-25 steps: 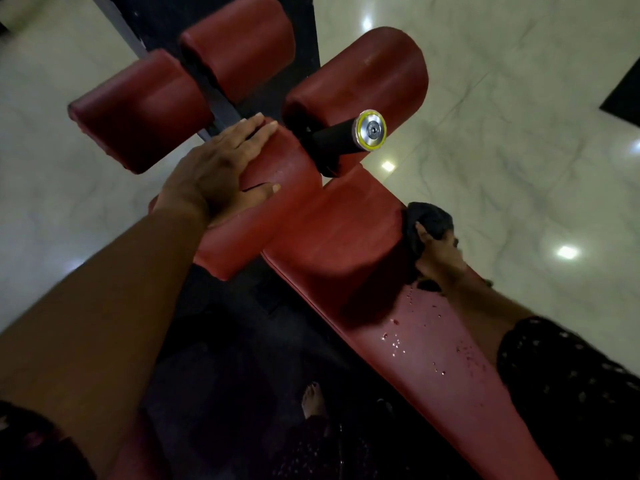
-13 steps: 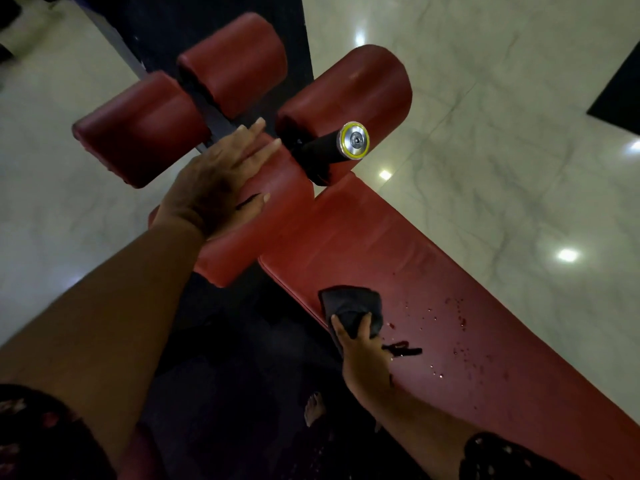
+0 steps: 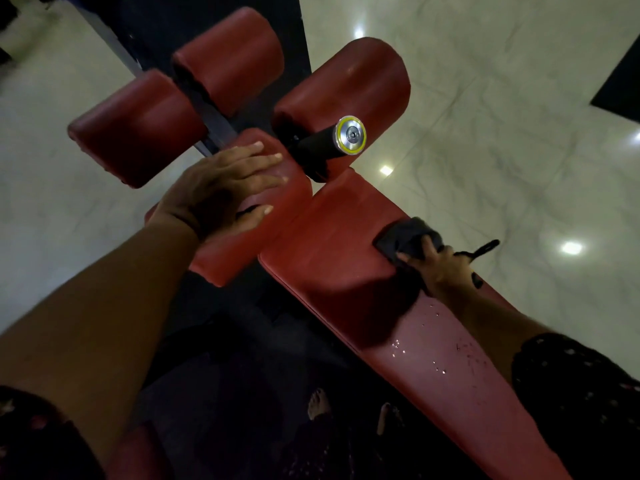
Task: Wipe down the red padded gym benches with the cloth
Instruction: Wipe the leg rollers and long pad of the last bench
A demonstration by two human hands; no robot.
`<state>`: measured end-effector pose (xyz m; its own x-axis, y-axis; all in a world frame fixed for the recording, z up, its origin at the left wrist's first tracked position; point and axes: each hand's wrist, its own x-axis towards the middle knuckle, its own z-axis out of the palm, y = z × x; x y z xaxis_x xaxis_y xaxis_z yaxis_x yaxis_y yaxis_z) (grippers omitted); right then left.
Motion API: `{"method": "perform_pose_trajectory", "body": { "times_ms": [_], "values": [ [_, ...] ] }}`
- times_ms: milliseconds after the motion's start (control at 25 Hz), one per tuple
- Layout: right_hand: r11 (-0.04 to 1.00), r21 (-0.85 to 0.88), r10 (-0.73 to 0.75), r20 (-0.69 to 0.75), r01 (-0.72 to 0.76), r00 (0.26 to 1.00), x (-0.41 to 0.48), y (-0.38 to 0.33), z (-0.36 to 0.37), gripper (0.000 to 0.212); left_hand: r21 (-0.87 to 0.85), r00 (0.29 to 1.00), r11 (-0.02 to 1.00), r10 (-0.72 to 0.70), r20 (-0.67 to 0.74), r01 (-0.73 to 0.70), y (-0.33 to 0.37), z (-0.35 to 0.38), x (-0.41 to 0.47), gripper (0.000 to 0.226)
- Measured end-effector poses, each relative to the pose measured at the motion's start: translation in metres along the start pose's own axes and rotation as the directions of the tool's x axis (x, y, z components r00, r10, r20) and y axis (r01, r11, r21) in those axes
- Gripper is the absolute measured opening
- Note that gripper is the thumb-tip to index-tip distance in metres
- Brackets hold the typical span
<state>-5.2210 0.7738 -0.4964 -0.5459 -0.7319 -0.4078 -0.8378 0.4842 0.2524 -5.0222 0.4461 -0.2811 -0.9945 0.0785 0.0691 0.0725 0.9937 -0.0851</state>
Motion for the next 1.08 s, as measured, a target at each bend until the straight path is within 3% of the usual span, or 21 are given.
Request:
{"method": "perform_pose_trajectory", "body": {
  "times_ms": [120, 160, 240, 320, 360, 440, 560, 600, 680, 760, 840, 1000, 1080],
  "values": [
    [0.948, 0.245, 0.177, 0.126, -0.204, 0.976, 0.025, 0.018, -0.005, 0.073, -0.025, 1.0, 1.0, -0.003, -0.029, 0.002, -0.002, 0.001, 0.002, 0.046],
    [0.886, 0.376, 0.215, 0.183, -0.27, 0.959, 0.029, 0.016, -0.004, 0.078, -0.025, 0.999, 1.0, -0.003, -0.035, 0.002, -0.002, 0.001, 0.002, 0.046],
    [0.597, 0.675, 0.297, 0.316, -0.434, 0.901, 0.029, 0.005, -0.004, 0.087, -0.016, 0.998, 1.0, 0.0, -0.06, -0.001, -0.001, 0.002, 0.0, 0.046],
    [0.268, 0.795, 0.393, 0.426, -0.545, 0.815, 0.022, -0.007, -0.006, 0.09, -0.028, 0.998, 1.0, -0.016, -0.065, 0.014, -0.001, 0.002, 0.001, 0.046],
    [0.219, 0.808, 0.4, 0.437, -0.547, 0.806, 0.014, -0.017, -0.008, 0.088, -0.042, 0.998, 0.999, -0.025, -0.052, 0.023, -0.001, 0.001, 0.002, 0.047],
    [0.257, 0.816, 0.373, 0.411, -0.518, 0.832, -0.008, -0.044, -0.01, 0.086, -0.06, 0.999, 0.998, -0.022, -0.036, 0.02, -0.001, -0.001, 0.003, 0.047],
    [0.118, 0.82, 0.342, 0.496, -0.56, 0.798, -0.035, -0.108, -0.004, 0.098, -0.049, 0.998, 0.999, -0.003, -0.07, 0.0, 0.0, 0.001, 0.004, 0.047],
    [0.165, 0.81, 0.313, 0.498, -0.563, 0.809, -0.046, -0.13, -0.002, 0.101, -0.046, 0.997, 0.999, -0.009, -0.081, 0.006, 0.0, 0.002, 0.004, 0.047],
    [0.396, 0.776, 0.24, 0.428, -0.491, 0.871, -0.075, -0.17, 0.003, 0.099, -0.06, 0.994, 0.998, -0.018, -0.11, 0.011, -0.001, 0.005, 0.003, 0.045],
    [0.638, 0.687, 0.197, 0.292, -0.348, 0.936, -0.107, -0.188, 0.013, 0.09, -0.109, 0.991, 0.994, -0.017, -0.131, 0.003, -0.002, 0.005, 0.003, 0.045],
    [0.788, 0.599, 0.068, 0.146, -0.143, 0.987, -0.128, -0.177, 0.026, 0.09, -0.14, 0.991, 0.99, -0.003, -0.131, -0.016, -0.002, 0.004, 0.004, 0.046],
    [0.923, 0.291, -0.283, 0.072, 0.251, 0.956, -0.105, -0.081, 0.069, 0.08, -0.113, 0.991, 0.991, 0.056, -0.119, -0.069, -0.003, 0.005, 0.004, 0.048],
    [0.97, 0.136, -0.212, 0.086, 0.2, 0.973, -0.081, -0.028, 0.072, 0.077, -0.084, 0.992, 0.994, 0.053, -0.115, -0.063, -0.006, 0.005, 0.002, 0.049]
  ]
}}
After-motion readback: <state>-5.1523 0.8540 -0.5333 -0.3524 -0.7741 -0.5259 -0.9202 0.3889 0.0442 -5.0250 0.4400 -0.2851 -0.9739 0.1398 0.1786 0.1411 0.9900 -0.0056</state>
